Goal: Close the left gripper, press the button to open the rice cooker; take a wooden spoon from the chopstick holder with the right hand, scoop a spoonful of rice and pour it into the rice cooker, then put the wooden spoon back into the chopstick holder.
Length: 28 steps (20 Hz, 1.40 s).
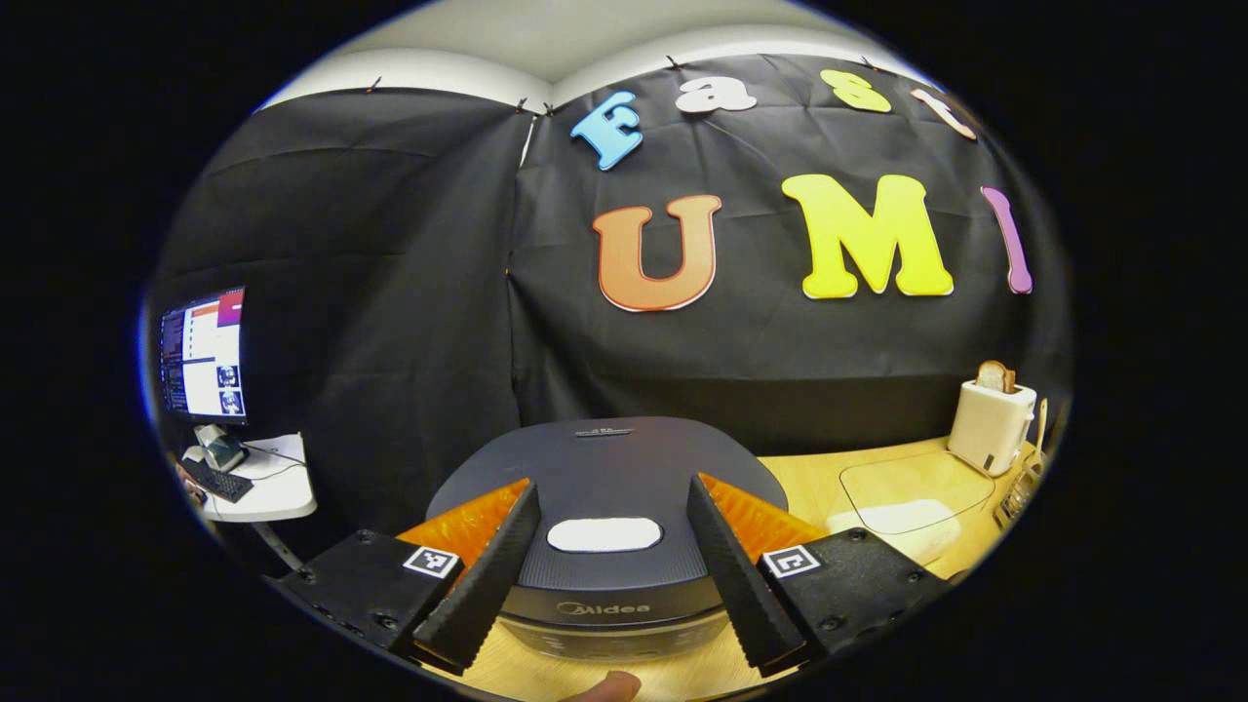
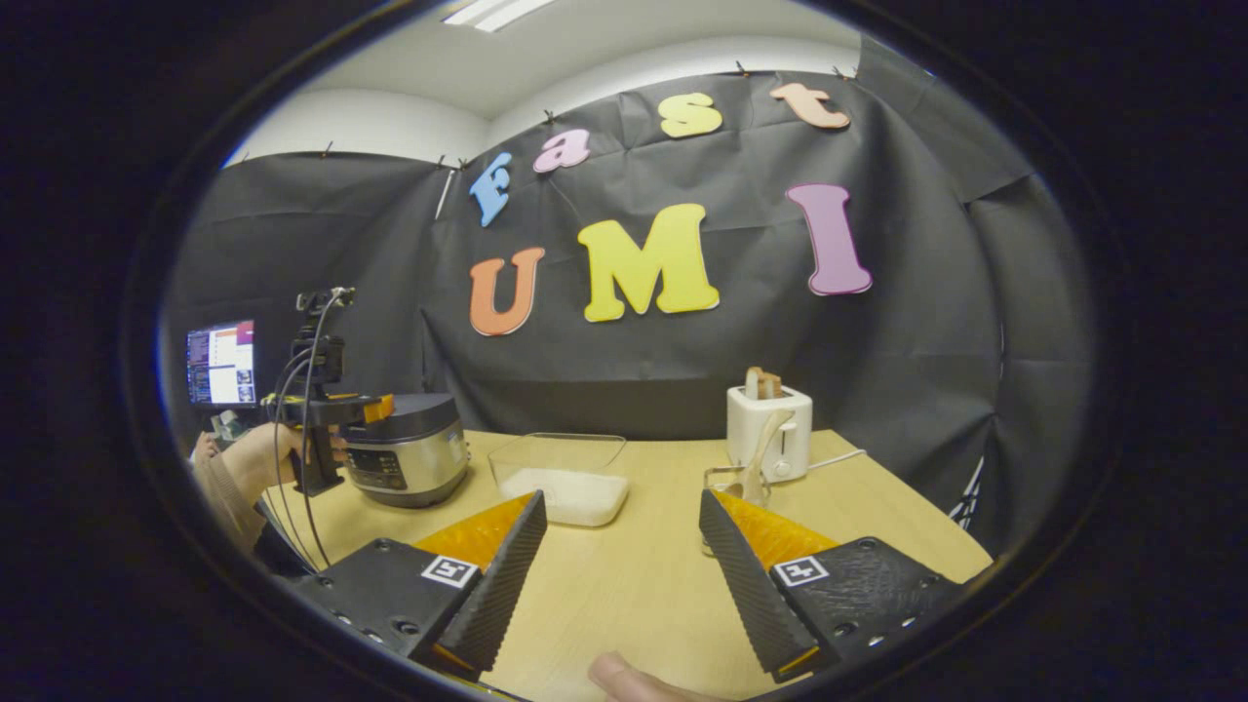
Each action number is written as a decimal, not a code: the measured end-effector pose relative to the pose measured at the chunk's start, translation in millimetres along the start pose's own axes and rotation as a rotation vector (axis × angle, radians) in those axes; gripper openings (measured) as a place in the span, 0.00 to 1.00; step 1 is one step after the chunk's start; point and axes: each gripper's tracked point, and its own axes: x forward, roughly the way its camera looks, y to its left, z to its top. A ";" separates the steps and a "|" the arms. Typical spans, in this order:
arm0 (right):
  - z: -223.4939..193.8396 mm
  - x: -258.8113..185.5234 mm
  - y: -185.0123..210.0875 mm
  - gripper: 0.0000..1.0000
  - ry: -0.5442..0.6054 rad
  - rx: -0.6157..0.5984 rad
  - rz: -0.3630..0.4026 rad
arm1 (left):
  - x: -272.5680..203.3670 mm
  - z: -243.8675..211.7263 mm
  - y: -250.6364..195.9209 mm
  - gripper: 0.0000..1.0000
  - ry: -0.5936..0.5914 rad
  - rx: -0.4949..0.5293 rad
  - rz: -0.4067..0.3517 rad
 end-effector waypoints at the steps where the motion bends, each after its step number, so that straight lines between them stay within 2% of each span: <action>1: 5.1 -4.2 -1.9 0.94 -0.009 0.001 -0.017 | -6.4 0.9 -3.2 0.98 0.008 -0.002 -0.008; 5: 34.3 -22.6 -9.5 0.94 -0.058 -0.017 -0.086 | -38.6 19.3 -9.5 0.98 -0.006 0.007 -0.031; 10: 53.3 -49.1 -8.5 0.94 -0.067 -0.048 -0.178 | -104.4 39.3 -31.2 0.98 -0.055 0.052 -0.135; 14: 62.3 -61.8 9.7 0.94 -0.065 -0.035 -0.161 | -163.9 50.5 -39.2 0.98 -0.118 0.107 -0.167; 17: 65.5 -70.5 21.5 0.94 -0.067 -0.054 -0.156 | -202.8 47.7 -53.1 1.00 -0.116 0.042 -0.231; 19: 68.1 -70.8 28.9 0.94 -0.073 -0.063 -0.148 | -223.3 51.1 -51.2 0.99 -0.139 0.033 -0.241; 26: 63.5 -78.0 50.5 0.94 -0.079 -0.057 -0.136 | -263.1 46.8 -54.7 0.99 -0.171 -0.013 -0.299; 27: 62.3 -78.9 51.7 0.94 -0.081 -0.062 -0.135 | -265.1 44.8 -54.1 0.95 -0.168 -0.013 -0.301; 28: 62.4 -79.8 53.9 0.94 -0.084 -0.067 -0.131 | -267.8 45.5 -53.6 0.99 -0.172 -0.014 -0.302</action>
